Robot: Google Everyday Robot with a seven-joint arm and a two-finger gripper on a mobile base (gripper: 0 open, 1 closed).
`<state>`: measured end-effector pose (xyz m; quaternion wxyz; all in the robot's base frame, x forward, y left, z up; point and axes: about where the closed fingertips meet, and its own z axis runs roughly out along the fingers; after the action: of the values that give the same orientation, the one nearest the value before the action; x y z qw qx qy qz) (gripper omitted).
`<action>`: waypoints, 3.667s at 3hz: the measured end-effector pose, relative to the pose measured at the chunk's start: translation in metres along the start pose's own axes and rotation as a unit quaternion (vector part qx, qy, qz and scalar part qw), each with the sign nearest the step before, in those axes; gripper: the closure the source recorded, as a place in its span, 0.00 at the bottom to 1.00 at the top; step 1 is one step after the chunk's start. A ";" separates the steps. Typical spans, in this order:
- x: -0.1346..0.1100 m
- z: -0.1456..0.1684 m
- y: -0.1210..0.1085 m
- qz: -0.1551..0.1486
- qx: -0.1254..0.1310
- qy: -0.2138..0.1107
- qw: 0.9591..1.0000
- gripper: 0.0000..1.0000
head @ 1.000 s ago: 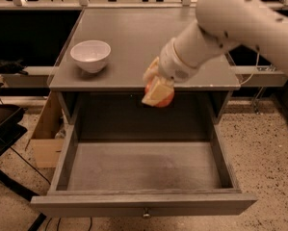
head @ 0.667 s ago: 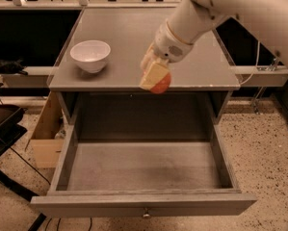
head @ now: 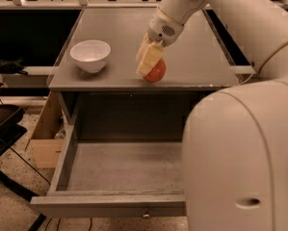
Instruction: Pick apple from top drawer and place on counter
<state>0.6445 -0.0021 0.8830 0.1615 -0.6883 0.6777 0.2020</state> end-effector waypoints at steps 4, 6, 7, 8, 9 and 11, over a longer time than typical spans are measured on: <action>-0.003 -0.037 -0.048 -0.021 0.093 -0.092 0.991 1.00; 0.047 -0.003 -0.075 -0.011 0.155 -0.124 0.980 0.97; 0.044 -0.007 -0.075 -0.011 0.155 -0.124 0.980 0.74; 0.044 -0.007 -0.075 -0.011 0.155 -0.124 0.980 0.43; 0.044 -0.007 -0.075 -0.011 0.155 -0.124 0.980 0.19; 0.010 -0.046 -0.078 -0.039 0.177 -0.128 0.975 0.00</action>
Offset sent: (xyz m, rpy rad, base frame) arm 0.0199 -0.0159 0.0399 0.0746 -0.0876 -0.0129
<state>0.7248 -0.0313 0.9140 0.3735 -0.6434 0.6490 0.1590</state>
